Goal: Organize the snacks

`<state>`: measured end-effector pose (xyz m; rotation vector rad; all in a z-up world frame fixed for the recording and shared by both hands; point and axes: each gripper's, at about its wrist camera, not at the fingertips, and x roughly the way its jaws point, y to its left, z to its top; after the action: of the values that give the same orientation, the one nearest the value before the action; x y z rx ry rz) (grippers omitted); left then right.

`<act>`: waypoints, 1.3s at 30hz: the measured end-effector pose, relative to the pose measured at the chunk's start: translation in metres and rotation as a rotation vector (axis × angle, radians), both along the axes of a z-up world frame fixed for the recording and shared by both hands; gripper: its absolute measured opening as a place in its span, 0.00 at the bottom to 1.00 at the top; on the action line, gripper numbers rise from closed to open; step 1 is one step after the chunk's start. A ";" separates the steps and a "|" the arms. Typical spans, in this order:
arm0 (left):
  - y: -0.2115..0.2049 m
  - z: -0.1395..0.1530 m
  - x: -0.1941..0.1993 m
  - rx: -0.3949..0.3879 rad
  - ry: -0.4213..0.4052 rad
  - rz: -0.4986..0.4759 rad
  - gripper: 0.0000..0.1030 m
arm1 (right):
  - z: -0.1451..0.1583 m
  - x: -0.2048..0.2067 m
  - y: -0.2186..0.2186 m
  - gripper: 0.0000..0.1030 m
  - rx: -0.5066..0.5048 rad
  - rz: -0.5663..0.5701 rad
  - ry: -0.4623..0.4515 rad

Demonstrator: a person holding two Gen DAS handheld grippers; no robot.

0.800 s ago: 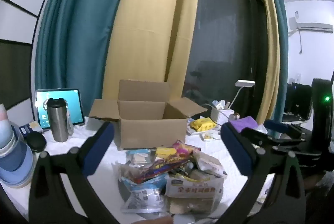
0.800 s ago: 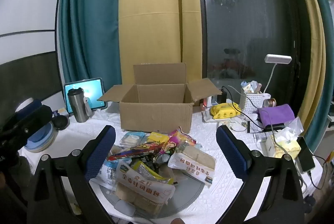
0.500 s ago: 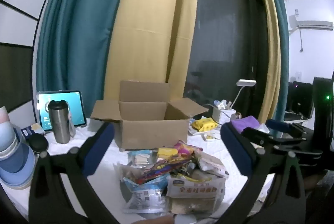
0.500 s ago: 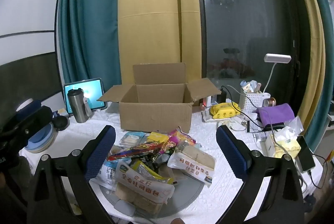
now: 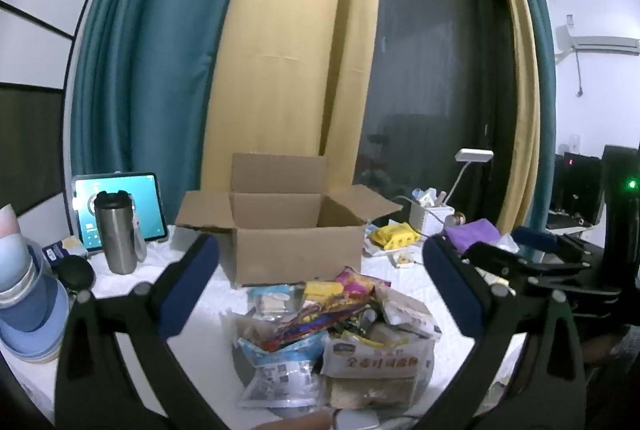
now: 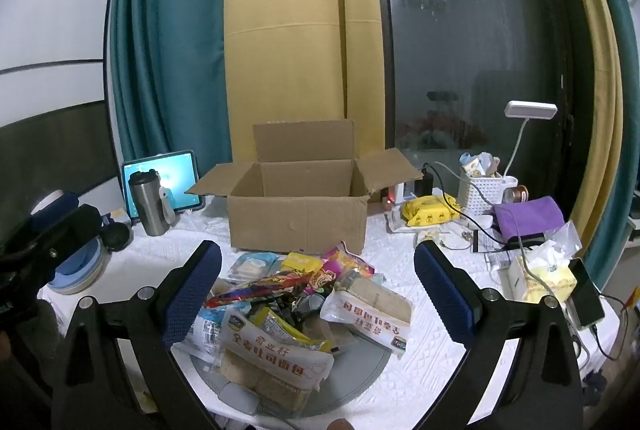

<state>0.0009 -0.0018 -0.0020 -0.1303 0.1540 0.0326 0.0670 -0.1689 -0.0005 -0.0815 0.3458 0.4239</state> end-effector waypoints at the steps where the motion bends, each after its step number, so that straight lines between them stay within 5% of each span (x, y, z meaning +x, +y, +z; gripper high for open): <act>1: 0.000 0.000 0.000 0.001 0.001 0.001 1.00 | 0.000 0.000 0.000 0.97 0.000 0.000 0.000; 39: 0.005 -0.005 0.006 -0.001 0.058 0.051 1.00 | -0.013 0.001 0.006 0.97 -0.010 0.009 0.014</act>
<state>0.0065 0.0029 -0.0072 -0.1340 0.2082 0.0871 0.0684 -0.1629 -0.0132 -0.0900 0.3618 0.4322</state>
